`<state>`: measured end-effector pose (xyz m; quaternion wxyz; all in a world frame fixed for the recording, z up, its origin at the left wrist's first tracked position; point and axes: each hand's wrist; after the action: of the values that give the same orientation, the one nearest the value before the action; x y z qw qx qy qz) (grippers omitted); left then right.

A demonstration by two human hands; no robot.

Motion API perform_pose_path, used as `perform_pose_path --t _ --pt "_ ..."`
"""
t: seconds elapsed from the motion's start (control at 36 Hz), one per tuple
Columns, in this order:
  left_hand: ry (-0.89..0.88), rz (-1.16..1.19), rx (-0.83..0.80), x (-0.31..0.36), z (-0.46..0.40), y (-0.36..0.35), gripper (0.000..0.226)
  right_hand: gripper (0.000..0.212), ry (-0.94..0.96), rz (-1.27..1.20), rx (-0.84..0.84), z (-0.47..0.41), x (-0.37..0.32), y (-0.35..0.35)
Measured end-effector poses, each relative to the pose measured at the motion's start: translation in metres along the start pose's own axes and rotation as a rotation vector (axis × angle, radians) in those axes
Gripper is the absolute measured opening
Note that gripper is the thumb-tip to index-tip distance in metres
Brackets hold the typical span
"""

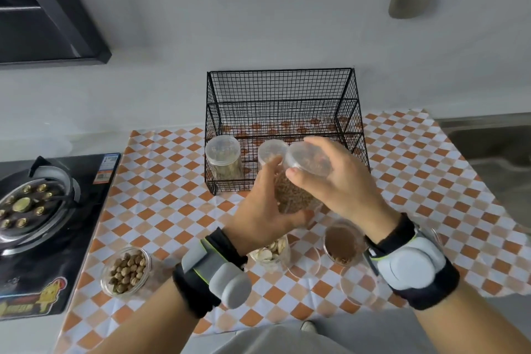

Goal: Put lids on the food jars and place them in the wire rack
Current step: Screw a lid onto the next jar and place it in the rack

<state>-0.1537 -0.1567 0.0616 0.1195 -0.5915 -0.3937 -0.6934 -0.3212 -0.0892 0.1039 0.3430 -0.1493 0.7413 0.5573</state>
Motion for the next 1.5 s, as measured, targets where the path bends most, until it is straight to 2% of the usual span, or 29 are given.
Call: perform_pose_path --t 0.11,0.25,0.56,0.92,1.14,1.5 --pt "0.061 -0.173 -0.027 -0.009 0.003 -0.005 0.108 0.084 0.006 0.103 0.038 -0.016 0.016 0.008" --pt "0.178 -0.315 -0.155 -0.017 0.003 -0.011 0.119 0.077 0.041 0.221 0.086 -0.040 0.039 0.016" --pt "0.278 -0.458 -0.208 -0.017 0.008 -0.018 0.106 0.073 -0.024 0.285 0.115 -0.086 0.082 0.017" --pt "0.324 -0.448 -0.199 -0.026 0.007 -0.022 0.105 0.075 -0.074 0.381 0.029 -0.113 0.119 -0.011" --pt "0.369 -0.441 -0.203 -0.026 0.008 -0.022 0.104 0.075 -0.129 0.373 -0.107 -0.114 0.132 -0.028" --pt "0.413 -0.440 -0.208 -0.024 0.014 -0.021 0.100 0.072 -0.180 0.356 -0.181 -0.108 0.142 -0.040"
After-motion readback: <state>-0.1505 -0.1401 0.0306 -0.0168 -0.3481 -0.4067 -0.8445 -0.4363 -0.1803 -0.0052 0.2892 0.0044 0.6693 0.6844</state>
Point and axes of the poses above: each hand's wrist, its own z-axis away from the middle knuckle, its own y-axis out of the back of the hand, x = y × z
